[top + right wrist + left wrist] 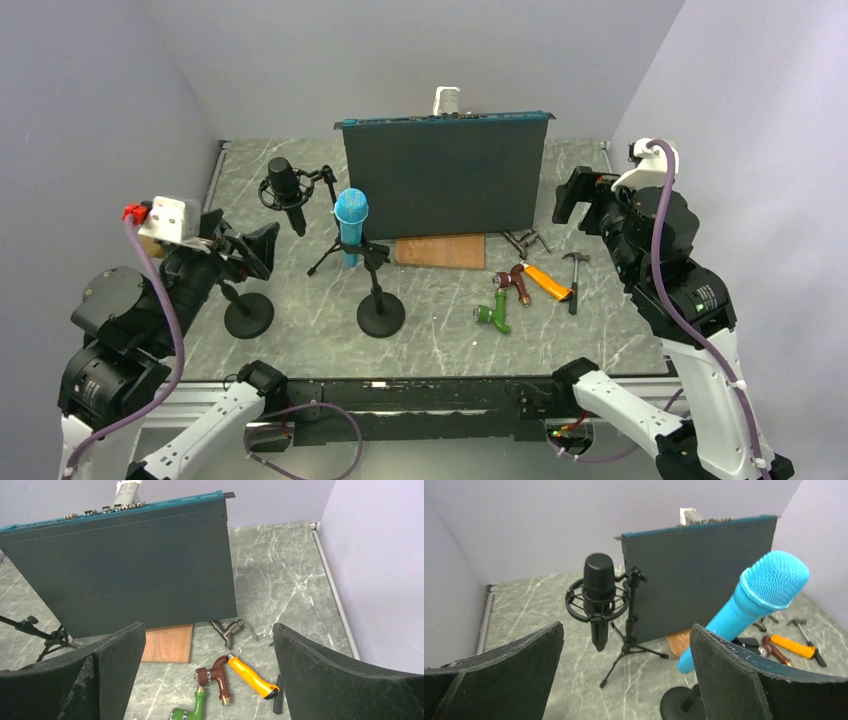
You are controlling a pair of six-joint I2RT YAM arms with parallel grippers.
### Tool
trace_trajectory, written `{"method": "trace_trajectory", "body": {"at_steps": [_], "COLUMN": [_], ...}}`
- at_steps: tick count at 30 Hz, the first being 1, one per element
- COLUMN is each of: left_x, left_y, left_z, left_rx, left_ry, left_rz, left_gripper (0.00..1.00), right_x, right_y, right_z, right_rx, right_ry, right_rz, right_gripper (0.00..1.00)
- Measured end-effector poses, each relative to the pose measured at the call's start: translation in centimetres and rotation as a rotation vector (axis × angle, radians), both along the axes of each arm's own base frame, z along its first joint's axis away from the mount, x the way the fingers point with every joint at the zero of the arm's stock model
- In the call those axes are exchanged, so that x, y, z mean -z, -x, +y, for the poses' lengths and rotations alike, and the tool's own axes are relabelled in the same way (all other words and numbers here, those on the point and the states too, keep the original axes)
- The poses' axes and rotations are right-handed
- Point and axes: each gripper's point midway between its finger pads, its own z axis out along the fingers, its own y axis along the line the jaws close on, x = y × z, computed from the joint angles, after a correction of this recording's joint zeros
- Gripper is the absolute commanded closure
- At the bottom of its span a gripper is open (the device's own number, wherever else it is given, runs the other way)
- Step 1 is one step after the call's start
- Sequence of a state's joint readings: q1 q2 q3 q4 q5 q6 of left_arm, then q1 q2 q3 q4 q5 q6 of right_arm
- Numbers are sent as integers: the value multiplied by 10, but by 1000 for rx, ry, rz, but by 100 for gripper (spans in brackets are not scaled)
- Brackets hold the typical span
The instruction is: Remove the microphone from the stand
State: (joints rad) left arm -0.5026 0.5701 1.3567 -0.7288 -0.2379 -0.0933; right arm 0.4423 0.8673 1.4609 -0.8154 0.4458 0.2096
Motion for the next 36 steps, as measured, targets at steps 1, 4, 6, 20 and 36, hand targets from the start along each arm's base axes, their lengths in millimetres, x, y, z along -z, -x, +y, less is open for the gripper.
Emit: {"method": "trace_trajectory", "body": {"at_steps": [1,4,6,20,36], "left_x": [3,20,34,70,85], "left_y": [0,-3,-4,25,35], "left_z": [-3,-13,-21,-65,-74], "left_rx": [14,52,85,343,394], "left_ry": [-1,-5,-6,131,181], "left_rz": [7,53,94,215,282], "left_gripper": [1,1,1,1,1], "right_x": [2,6,14,78,79], "right_y": [1,-2,-5,-1,62], "right_z": [1,8,18,160,329], "right_rx": [-3,-32,-81,-707,-963], "right_ry": [-4,-12,-17,-177,-14], "right_rz": [2,15,32,186,78], "right_gripper": [0,0,0,0,0]}}
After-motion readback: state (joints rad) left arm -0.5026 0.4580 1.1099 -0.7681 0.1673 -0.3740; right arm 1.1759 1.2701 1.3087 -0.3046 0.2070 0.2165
